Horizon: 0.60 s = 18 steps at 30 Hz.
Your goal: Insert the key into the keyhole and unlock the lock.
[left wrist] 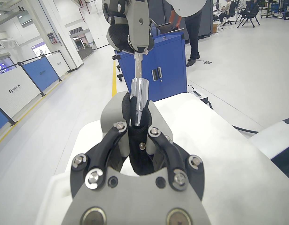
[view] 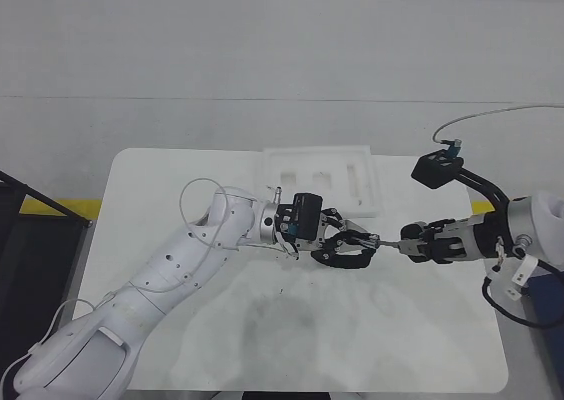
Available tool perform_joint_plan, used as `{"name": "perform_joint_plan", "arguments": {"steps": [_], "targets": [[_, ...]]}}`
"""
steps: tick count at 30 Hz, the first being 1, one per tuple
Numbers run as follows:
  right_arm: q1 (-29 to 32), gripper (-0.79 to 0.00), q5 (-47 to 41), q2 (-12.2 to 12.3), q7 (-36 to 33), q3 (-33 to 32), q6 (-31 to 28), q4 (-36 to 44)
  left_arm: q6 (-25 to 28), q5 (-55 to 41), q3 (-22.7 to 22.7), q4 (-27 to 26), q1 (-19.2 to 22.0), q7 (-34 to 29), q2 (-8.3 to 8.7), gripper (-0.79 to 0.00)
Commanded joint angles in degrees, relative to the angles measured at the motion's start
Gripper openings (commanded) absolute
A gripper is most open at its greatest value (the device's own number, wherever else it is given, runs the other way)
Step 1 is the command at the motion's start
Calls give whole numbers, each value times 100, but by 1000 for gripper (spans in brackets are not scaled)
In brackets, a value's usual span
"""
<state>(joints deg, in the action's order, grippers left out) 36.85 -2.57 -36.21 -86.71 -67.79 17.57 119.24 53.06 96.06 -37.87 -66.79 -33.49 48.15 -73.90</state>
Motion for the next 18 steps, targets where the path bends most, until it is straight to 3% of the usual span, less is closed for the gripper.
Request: {"name": "perform_joint_plan", "arguments": {"steps": [1, 18], "targets": [[-12, -785, -4, 7, 6, 27, 6, -2, 0, -4, 3, 12, 2, 8, -3, -785], [-117, -785, 11, 54, 105, 262, 106, 42, 18, 48, 8, -34, -21, -33, 0, -785]]}}
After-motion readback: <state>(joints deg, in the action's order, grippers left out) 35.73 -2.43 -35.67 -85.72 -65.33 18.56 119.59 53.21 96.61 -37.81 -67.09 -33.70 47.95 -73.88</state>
